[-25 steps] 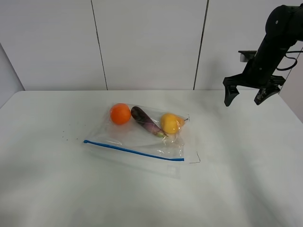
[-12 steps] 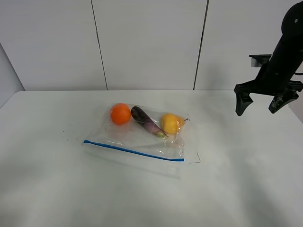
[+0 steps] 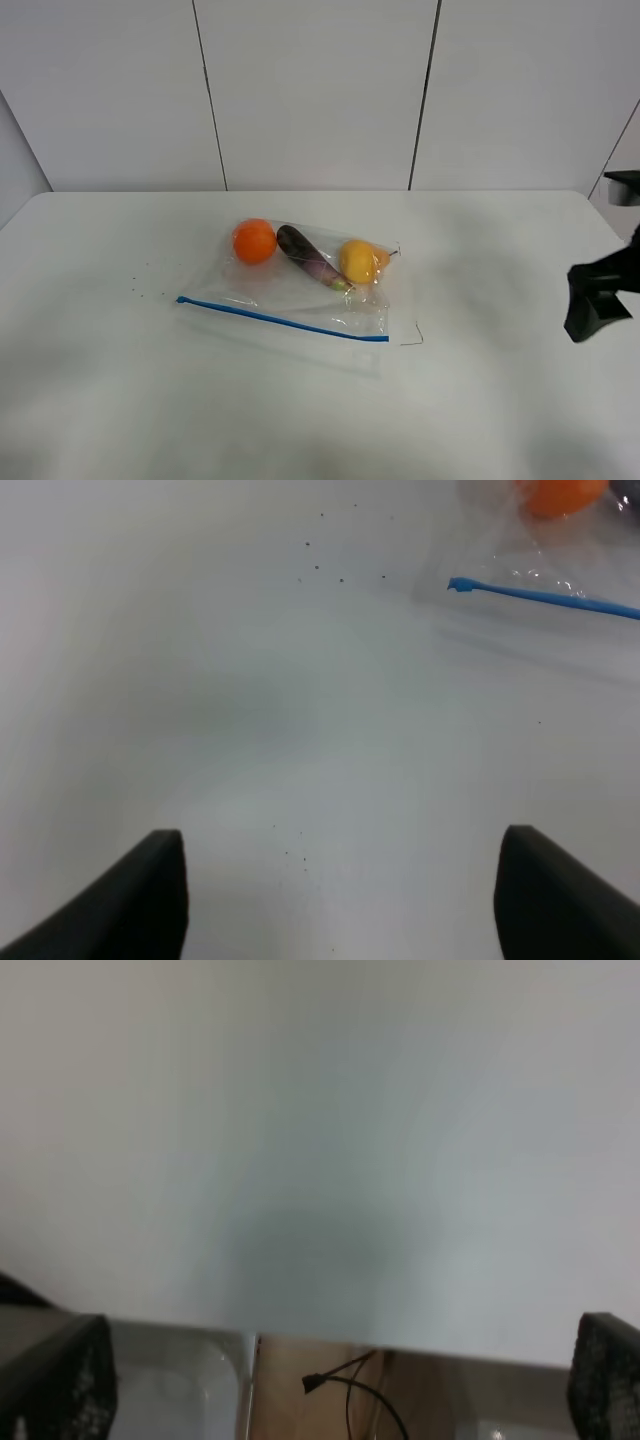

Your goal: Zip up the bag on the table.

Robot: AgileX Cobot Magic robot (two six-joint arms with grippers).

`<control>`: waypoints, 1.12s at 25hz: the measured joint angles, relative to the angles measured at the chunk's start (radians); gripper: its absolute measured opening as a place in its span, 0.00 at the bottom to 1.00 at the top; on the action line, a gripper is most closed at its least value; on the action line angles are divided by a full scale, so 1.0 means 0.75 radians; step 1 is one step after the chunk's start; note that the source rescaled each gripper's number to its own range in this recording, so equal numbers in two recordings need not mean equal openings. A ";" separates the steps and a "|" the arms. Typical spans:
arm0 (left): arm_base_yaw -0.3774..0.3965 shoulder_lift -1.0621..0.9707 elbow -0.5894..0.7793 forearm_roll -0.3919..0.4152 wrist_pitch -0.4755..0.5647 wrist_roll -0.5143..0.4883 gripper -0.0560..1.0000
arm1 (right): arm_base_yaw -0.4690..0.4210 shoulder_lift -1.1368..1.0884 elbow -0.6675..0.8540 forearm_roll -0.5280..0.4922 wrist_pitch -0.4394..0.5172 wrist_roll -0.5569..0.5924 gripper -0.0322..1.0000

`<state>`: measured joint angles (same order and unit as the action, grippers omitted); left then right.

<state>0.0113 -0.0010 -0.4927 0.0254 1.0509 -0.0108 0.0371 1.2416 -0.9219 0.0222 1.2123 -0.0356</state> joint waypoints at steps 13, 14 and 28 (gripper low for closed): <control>0.000 0.000 0.000 0.000 0.000 0.000 0.95 | 0.000 -1.111 0.519 -0.001 -0.238 0.012 1.00; 0.000 0.000 0.000 0.000 0.000 0.000 0.95 | 0.000 -1.184 0.538 -0.001 -0.238 0.018 1.00; 0.000 0.000 0.000 0.000 0.000 0.000 0.95 | 0.000 -1.501 0.570 -0.001 -0.242 0.026 1.00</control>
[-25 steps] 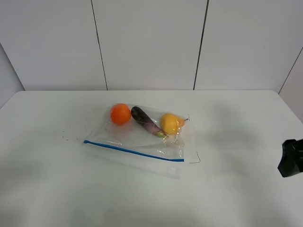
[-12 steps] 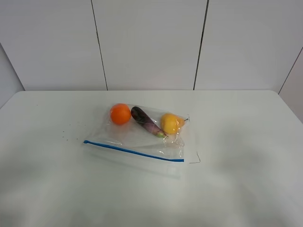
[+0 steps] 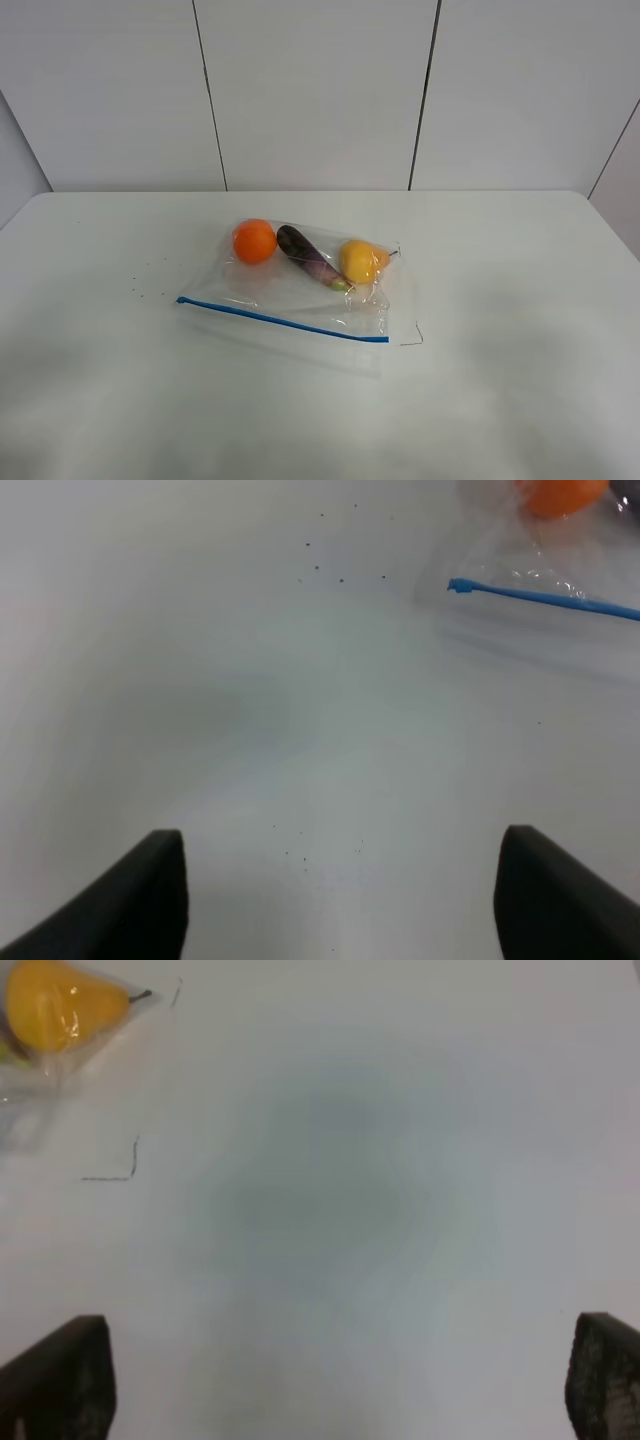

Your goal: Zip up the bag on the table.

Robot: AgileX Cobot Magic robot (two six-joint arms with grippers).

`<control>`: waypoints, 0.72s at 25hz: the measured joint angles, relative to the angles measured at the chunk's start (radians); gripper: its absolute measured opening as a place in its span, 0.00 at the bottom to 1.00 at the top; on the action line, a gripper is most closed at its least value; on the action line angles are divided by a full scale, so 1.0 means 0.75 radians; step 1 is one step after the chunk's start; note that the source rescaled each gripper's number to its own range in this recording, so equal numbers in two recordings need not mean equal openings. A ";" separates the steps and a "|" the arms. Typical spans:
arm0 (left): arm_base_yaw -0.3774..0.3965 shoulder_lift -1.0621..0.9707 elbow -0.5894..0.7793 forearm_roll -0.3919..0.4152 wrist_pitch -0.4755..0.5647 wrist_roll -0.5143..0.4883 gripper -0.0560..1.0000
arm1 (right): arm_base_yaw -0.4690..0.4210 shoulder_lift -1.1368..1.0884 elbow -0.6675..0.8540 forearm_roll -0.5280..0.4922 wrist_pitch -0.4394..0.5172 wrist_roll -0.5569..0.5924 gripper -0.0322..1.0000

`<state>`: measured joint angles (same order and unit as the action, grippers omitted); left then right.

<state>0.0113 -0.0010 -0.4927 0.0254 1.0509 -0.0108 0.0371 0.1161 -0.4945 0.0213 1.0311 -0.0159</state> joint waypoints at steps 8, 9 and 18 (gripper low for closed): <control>0.000 0.000 0.000 0.000 0.000 0.000 0.95 | 0.000 -0.142 0.001 0.000 0.000 0.003 1.00; 0.000 0.000 0.000 0.000 0.000 0.000 0.95 | 0.000 -0.151 0.001 0.000 0.000 0.003 1.00; 0.000 0.000 0.000 0.000 0.000 0.000 0.95 | -0.046 -0.154 0.001 0.000 0.000 0.004 1.00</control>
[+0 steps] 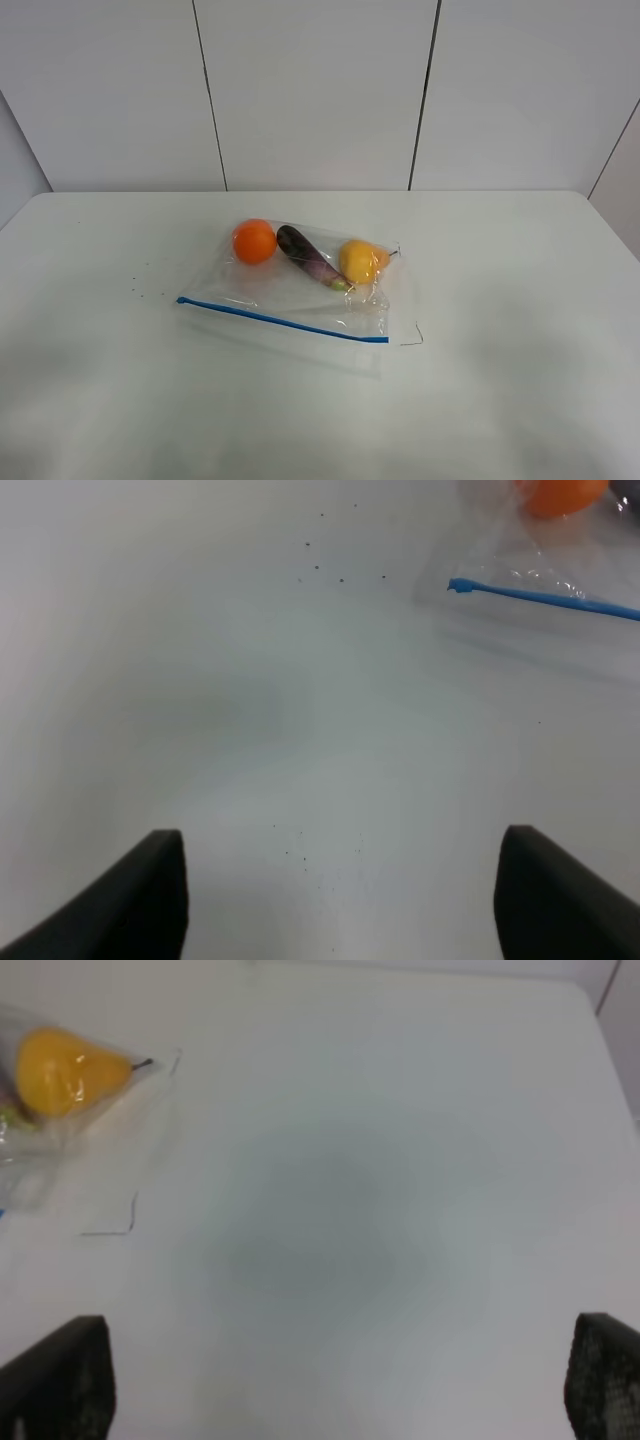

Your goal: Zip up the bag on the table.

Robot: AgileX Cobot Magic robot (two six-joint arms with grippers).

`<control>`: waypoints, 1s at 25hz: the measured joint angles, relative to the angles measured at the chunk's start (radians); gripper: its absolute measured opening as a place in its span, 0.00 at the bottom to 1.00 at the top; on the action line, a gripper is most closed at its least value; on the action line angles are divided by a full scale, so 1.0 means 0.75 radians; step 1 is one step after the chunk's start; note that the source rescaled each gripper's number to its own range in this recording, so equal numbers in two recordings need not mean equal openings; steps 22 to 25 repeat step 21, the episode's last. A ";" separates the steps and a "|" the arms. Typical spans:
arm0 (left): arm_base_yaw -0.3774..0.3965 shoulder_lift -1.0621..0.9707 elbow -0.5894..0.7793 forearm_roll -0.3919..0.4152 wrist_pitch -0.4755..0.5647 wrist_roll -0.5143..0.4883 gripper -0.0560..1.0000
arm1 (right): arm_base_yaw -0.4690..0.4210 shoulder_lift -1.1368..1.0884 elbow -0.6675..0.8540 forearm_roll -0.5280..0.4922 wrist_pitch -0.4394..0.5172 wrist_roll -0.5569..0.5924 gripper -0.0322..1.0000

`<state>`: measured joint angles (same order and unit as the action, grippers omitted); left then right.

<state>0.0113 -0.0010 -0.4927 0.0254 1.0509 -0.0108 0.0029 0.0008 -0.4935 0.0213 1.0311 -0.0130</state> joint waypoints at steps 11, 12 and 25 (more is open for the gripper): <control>0.000 0.000 0.000 0.000 0.000 0.000 0.95 | -0.012 0.000 0.000 0.001 0.000 0.000 1.00; 0.000 0.000 0.000 0.000 0.000 0.000 0.95 | -0.012 0.000 0.000 0.001 0.000 0.000 1.00; 0.000 0.000 0.000 0.000 0.000 0.000 0.95 | -0.012 0.000 0.000 0.001 0.000 0.000 1.00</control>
